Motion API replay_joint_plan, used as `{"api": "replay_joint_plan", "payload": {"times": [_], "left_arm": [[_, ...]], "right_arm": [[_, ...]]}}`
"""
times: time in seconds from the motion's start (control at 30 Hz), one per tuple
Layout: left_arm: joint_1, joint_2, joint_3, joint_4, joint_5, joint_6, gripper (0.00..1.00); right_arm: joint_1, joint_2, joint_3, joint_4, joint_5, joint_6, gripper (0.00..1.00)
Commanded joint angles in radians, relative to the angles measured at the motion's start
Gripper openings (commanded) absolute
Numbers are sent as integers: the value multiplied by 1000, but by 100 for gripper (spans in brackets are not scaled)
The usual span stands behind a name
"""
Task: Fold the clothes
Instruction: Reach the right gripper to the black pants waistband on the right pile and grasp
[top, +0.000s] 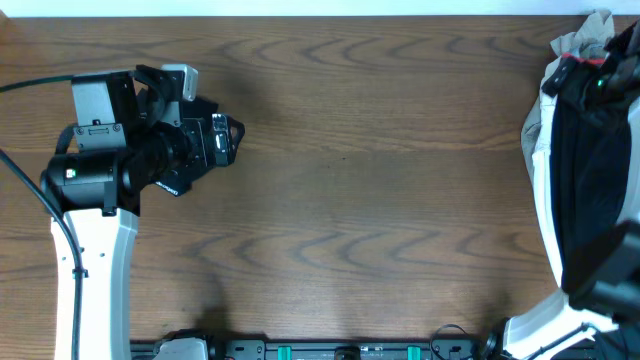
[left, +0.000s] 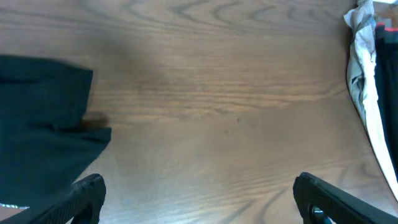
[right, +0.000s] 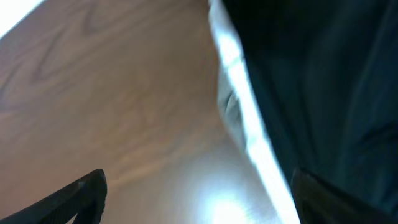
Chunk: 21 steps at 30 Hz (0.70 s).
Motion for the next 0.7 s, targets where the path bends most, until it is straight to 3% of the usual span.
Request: {"api": "replay_joint_plan", "payload": {"times": [0.0,0.13,0.23,0.67], "left_arm": [[-2,-7,19,-14,10,13,98],[-2,-7,19,-24,10,13,98],[-2,-7,19,-24,10,13,98],[-2,-7,19,-24,10,13,98]], "right_arm": [[-23,116,97,13,88,-13,91],[-25,210,125,111,107,-8,86],[-23,255,125,185,106,18,76],[-18,381,125,353,118,136,66]]}}
